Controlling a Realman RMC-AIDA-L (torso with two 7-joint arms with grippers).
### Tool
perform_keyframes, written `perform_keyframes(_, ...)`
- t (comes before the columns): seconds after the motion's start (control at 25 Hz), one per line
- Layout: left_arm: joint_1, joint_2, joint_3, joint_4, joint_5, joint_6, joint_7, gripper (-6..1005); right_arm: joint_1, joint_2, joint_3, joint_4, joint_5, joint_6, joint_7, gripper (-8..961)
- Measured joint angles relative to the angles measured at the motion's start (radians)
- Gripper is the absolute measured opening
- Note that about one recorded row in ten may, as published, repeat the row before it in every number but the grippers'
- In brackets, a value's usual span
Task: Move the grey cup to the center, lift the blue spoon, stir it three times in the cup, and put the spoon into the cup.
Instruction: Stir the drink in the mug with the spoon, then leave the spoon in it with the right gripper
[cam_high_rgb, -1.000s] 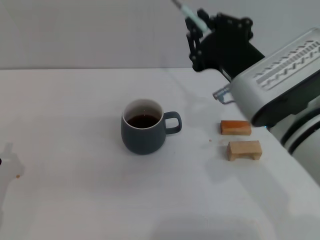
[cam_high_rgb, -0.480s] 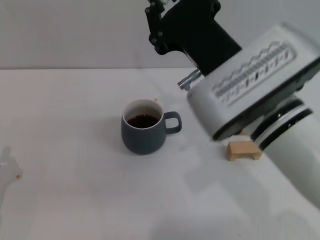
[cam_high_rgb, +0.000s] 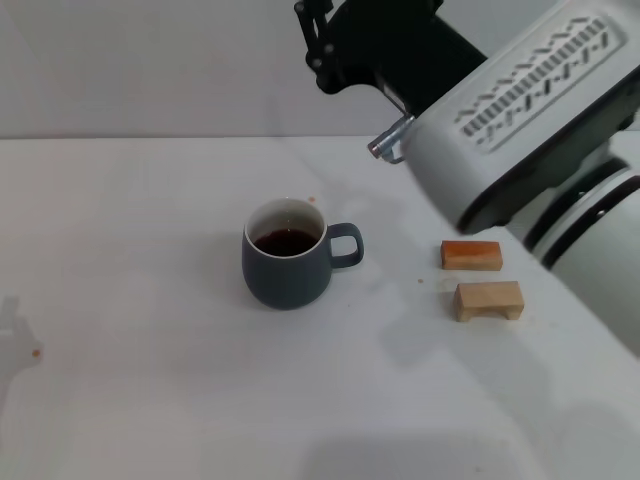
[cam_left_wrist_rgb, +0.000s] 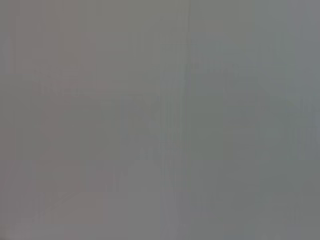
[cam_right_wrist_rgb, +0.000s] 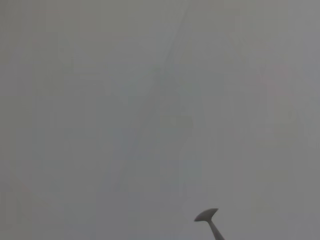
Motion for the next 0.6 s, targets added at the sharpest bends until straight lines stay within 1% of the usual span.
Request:
perform_keyframes(0.04,0.0,0.0,0.0,0.0,0.0,0.0,0.0,-2,0.0,0.0,0.0,0.0,0.0,0.0,0.0,159)
perform_keyframes(0.2,0.0,0.0,0.002,0.0,0.001,0.0,0.0,-2,0.057,-0.001,-0.121,-0.107,-0.096,-0.28,0.045,159)
perform_keyframes(0.24,0.0,0.0,0.002,-0.001,0.001,0.0,0.0,-2,0.076,0.0,-0.155,-0.145,-0.137,-0.364,0.087,159)
perform_keyframes(0.28,0.0,0.0,0.002,-0.001,0.001,0.0,0.0,-2,0.091,0.001,-0.174,-0.172,-0.166,-0.419,0.126,159)
perform_keyframes(0.32,0.0,0.0,0.002,-0.002,0.001,0.0,0.0,-2,0.113,0.002,-0.198,-0.216,-0.215,-0.501,0.198,159)
perform_keyframes(0.36,0.0,0.0,0.002,-0.002,0.001,0.0,0.0,-2,0.113,0.002,-0.198,-0.216,-0.215,-0.501,0.198,159)
perform_keyframes(0.4,0.0,-0.001,0.001,-0.002,0.001,0.0,0.0,-2,0.157,0.004,-0.226,-0.32,-0.324,-0.674,0.379,159)
perform_keyframes(0.52,0.0,-0.001,0.001,-0.004,0.001,0.0,0.0,-2,0.18,0.005,-0.235,-0.393,-0.392,-0.783,0.499,159)
perform_keyframes(0.6,0.001,-0.001,0.001,-0.005,0.001,0.0,-0.001,-2,0.191,0.006,-0.236,-0.425,-0.418,-0.824,0.548,159)
